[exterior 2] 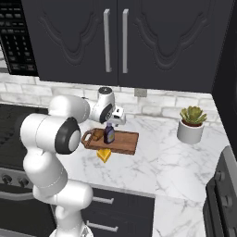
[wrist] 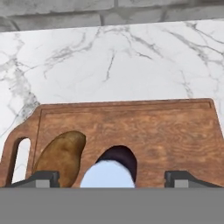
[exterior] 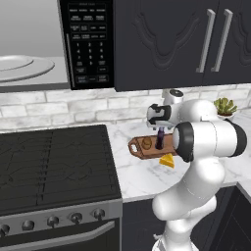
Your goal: Retrieve the reheated potato from the microwave, then place the potato, cheese, and condiment on the cutting board.
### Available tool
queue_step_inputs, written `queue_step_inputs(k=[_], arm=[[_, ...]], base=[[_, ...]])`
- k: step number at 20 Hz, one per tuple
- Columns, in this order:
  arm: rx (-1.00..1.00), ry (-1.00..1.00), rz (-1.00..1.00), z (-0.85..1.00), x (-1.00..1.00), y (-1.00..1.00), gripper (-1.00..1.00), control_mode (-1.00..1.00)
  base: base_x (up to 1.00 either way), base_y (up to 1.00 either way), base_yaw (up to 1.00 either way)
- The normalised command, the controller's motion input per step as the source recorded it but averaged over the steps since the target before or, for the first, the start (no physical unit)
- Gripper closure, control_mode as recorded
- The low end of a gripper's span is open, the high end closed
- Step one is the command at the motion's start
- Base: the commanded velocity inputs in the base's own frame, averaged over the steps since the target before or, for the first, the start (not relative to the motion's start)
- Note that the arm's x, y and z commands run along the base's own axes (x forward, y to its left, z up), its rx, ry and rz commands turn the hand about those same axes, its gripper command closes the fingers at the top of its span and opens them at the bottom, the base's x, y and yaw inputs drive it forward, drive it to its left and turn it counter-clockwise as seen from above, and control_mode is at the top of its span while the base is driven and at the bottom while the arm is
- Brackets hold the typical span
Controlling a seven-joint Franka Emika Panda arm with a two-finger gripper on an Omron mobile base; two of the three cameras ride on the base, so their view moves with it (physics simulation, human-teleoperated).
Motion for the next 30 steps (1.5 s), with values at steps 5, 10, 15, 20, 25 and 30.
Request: queue_step_inputs(k=[5,10,15,20,25,30], arm=[[0.0,0.0,0.0,0.0,-0.07,0.0,-1.0,-1.0],[0.0,-0.01,0.0,0.0,-0.13,0.0,-1.0,-1.0],[0.0,-0.02,0.0,0.0,-0.06,0.0,-1.0,-1.0],[0.0,-0.02,0.0,0.0,-0.2,0.0,-1.0,-1.0],[0.0,0.0,0.0,0.0,-0.35,0.0,-1.0,-1.0],[0.0,0.0,0.0,0.07,-0.42,0.0,-1.0,-1.0]], base=[[0.0,0.0,0.0],[0.0,0.0,0.0],[0.0,0.0,0.0],[0.0,0.0,0.0],[0.0,0.0,0.0],[0.0,0.0,0.0]])
